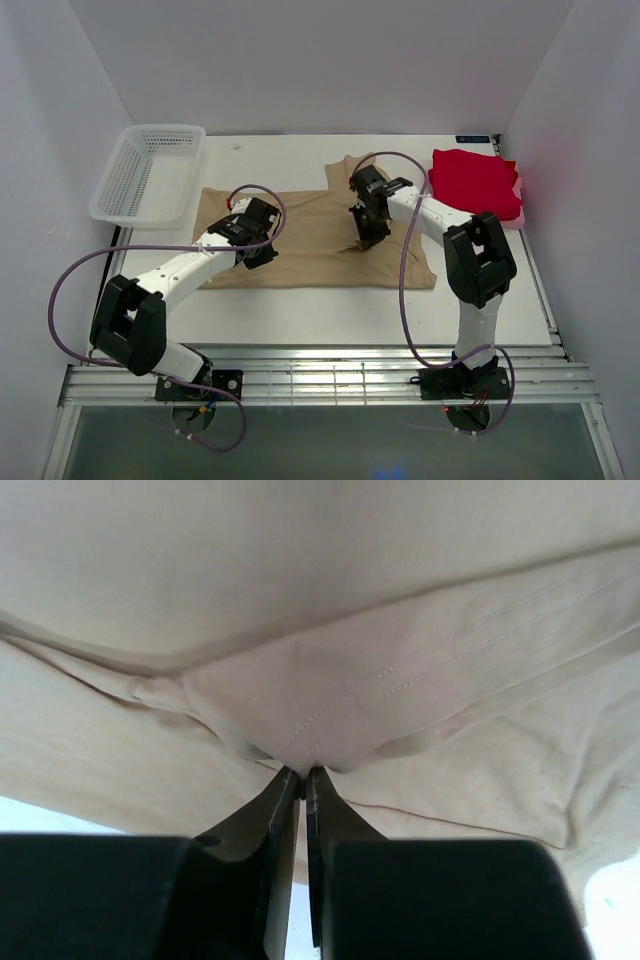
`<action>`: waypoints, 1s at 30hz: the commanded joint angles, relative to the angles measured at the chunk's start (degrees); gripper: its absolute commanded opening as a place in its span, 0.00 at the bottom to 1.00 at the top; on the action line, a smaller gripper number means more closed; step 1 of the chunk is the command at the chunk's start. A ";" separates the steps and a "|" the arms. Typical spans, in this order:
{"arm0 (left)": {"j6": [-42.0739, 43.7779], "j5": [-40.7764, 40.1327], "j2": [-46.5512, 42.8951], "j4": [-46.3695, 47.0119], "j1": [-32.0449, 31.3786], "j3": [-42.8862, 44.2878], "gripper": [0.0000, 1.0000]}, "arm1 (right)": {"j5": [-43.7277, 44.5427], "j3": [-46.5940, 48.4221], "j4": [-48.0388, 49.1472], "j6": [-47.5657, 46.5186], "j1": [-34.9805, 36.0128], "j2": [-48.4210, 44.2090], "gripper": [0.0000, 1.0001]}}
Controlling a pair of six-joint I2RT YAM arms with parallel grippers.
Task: Fold and stack the t-shirts
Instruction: Fold the tshirt
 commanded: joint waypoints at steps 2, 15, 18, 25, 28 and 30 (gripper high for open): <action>-0.77 -0.32 -2.06 -0.22 -0.06 -0.50 0.00 | 3.29 9.80 -2.46 -2.53 0.18 2.00 0.11; -0.42 0.30 -3.29 -0.30 -0.06 -2.26 0.00 | 8.48 25.02 -2.12 -5.43 0.18 13.27 0.51; -0.33 -1.37 -3.37 -0.22 -0.06 -1.73 0.00 | 9.53 19.58 0.61 -4.82 0.18 7.48 0.51; 5.55 -6.66 -2.41 1.63 5.28 4.23 0.00 | 12.79 14.20 2.11 -4.90 -0.70 1.65 0.50; 8.53 -1.47 1.71 2.42 14.06 9.77 0.00 | 10.51 19.20 0.36 -4.03 -2.72 4.37 0.50; 10.56 0.11 5.32 2.94 18.30 14.78 0.12 | 9.80 22.89 -1.49 -3.76 -4.21 7.18 0.50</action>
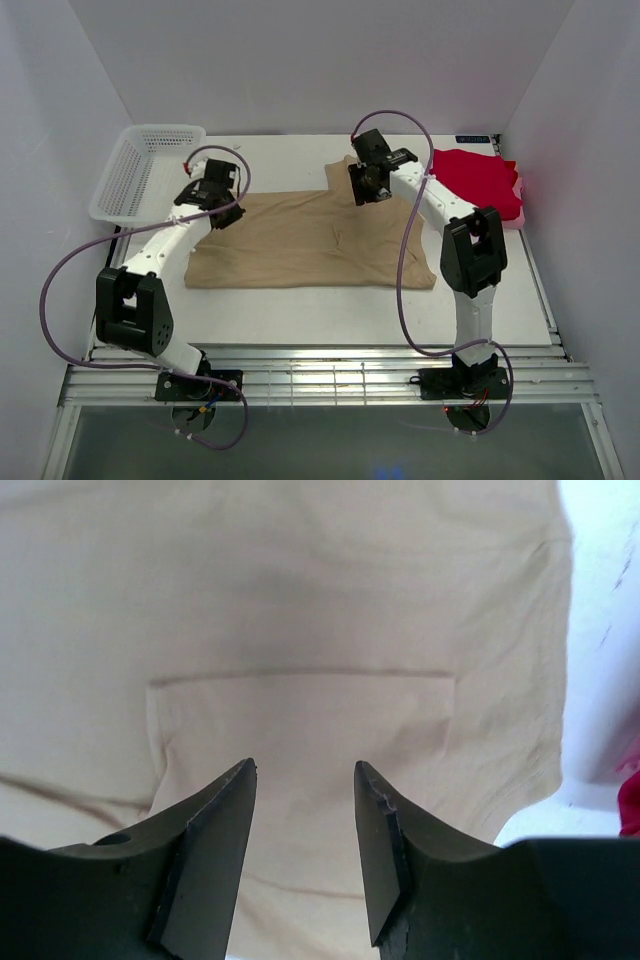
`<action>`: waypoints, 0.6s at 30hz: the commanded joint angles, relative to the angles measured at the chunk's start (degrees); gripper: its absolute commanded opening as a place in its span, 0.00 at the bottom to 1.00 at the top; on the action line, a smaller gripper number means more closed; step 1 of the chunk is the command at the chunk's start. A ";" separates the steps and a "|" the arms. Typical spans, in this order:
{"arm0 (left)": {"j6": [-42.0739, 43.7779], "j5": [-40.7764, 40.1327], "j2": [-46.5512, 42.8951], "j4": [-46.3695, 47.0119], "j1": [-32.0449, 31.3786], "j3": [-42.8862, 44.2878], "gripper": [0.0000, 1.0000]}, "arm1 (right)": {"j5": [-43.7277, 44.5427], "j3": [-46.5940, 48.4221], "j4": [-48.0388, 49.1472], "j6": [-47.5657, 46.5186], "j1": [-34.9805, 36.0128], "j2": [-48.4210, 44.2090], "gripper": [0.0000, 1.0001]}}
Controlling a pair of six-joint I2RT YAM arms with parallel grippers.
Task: Fold and stack the t-shirts
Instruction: Fold the tshirt
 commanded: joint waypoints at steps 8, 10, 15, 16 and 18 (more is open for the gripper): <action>11.32 -0.70 17.48 3.06 11.86 19.29 0.50 | -2.12 22.55 -1.00 -1.35 -7.01 14.97 0.50; 11.76 -1.14 21.34 3.15 12.83 21.84 0.49 | -3.34 24.14 0.67 -1.70 -8.41 16.74 0.50; 12.73 -2.72 27.07 3.41 14.77 25.54 0.49 | -6.51 22.13 9.27 -2.05 -11.32 19.12 0.53; 12.65 -2.72 28.20 3.76 15.03 26.15 0.49 | -7.74 21.77 12.34 -2.05 -12.19 19.47 0.53; 12.56 -3.51 29.27 4.11 15.65 26.68 0.49 | -8.54 21.86 14.99 -2.05 -12.90 20.61 0.55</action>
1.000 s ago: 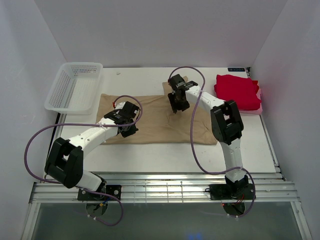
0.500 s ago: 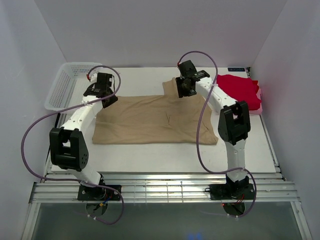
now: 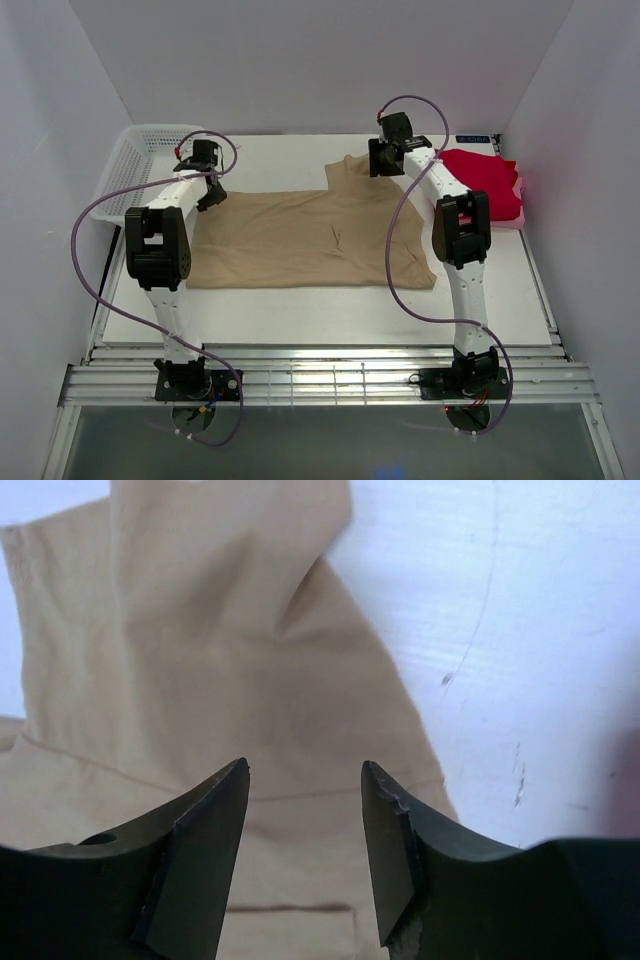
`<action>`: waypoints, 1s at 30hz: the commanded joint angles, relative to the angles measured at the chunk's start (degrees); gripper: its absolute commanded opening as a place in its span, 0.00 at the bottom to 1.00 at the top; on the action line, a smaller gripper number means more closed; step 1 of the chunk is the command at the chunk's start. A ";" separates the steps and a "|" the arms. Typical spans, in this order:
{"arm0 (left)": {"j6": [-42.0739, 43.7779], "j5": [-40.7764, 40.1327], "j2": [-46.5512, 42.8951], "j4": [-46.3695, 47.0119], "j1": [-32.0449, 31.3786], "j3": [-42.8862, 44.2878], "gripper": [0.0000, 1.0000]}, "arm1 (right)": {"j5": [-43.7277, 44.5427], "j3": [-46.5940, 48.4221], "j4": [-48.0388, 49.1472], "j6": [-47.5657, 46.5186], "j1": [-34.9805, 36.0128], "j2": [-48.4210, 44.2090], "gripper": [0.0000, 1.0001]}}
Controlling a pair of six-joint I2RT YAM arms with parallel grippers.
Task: Fold and stack the t-shirts
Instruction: Fold the tshirt
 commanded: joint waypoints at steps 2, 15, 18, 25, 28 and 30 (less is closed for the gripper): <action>0.65 -2.16 0.46 0.82 1.49 3.87 0.49 | -3.49 1.14 11.23 -1.26 -1.87 1.84 0.56; 0.56 -2.25 7.85 0.82 2.63 10.37 0.49 | -11.13 6.24 22.40 3.13 -3.54 10.02 0.63; 0.56 -2.60 8.47 0.64 4.74 10.73 0.49 | -11.75 6.15 24.24 3.92 -3.63 11.16 0.63; 0.03 -2.51 9.52 0.73 6.76 10.90 0.49 | -13.16 7.73 27.85 5.85 -3.98 13.36 0.61; -0.32 -1.63 10.66 0.82 7.64 11.25 0.48 | -13.34 8.09 28.90 6.12 -4.07 13.71 0.53; -0.32 -1.46 11.28 0.82 8.08 11.60 0.48 | -13.16 8.09 28.99 6.03 -4.07 13.80 0.43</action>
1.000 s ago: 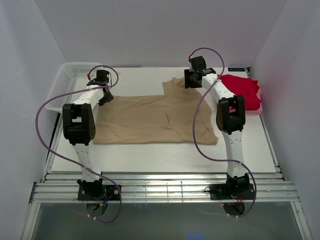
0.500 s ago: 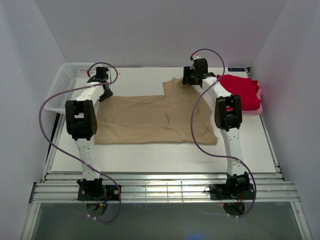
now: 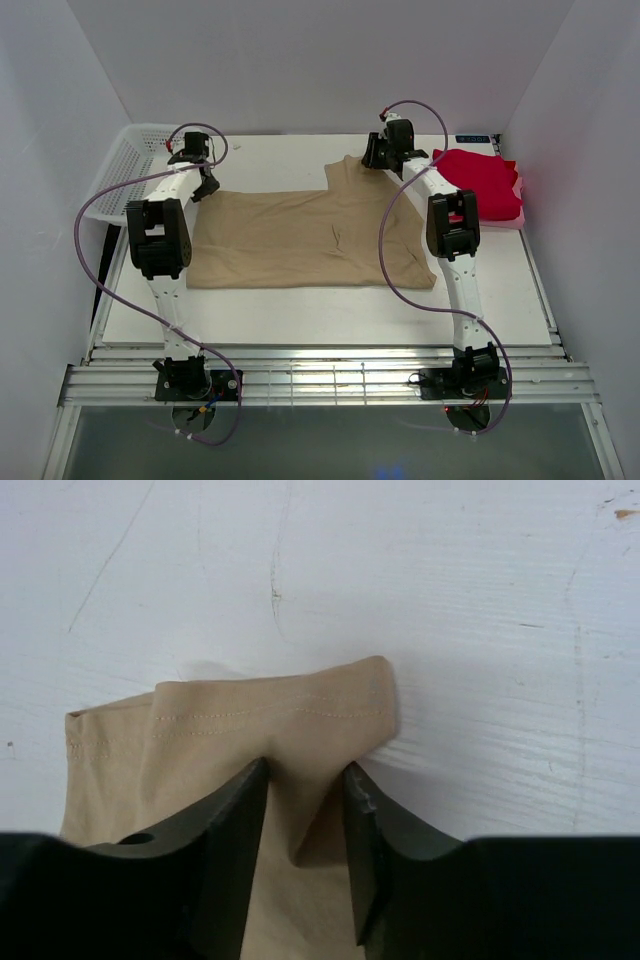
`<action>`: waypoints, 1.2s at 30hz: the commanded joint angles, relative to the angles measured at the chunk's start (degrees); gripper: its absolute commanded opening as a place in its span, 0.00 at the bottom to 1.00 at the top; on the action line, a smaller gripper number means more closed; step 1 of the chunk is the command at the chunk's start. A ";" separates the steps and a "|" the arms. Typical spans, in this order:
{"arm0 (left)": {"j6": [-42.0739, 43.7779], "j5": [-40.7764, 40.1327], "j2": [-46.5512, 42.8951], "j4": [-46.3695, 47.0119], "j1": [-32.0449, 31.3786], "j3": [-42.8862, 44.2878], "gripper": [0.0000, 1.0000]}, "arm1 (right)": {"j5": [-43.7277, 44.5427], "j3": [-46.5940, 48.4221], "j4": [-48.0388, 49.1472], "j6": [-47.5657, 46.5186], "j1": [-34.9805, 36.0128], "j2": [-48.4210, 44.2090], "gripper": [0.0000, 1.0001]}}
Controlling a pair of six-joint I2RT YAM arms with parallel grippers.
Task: Fold and stack the t-shirts
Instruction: Fold the tshirt
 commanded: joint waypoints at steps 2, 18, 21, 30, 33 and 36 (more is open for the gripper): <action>-0.26 -0.93 2.89 0.51 4.54 2.03 0.47 | -0.44 2.45 4.14 0.35 -0.33 0.14 0.37; -1.66 2.15 9.66 1.74 4.90 7.04 0.47 | -5.18 -2.13 4.58 -2.47 -0.59 -2.23 0.21; -1.66 2.32 10.97 1.74 4.81 8.18 0.47 | -5.62 -2.21 4.32 -2.20 -0.59 -2.32 0.21; -3.42 1.88 12.30 -0.72 4.81 8.28 0.47 | -5.98 -2.13 3.97 -2.12 -0.51 -2.23 0.20; -3.95 1.71 11.51 -0.98 4.90 6.87 0.46 | -5.89 -2.13 3.53 -2.03 -0.59 -2.14 0.20; -4.47 1.80 11.24 -1.68 4.81 5.90 0.47 | -5.98 -2.65 3.44 -1.41 -0.59 -2.14 0.20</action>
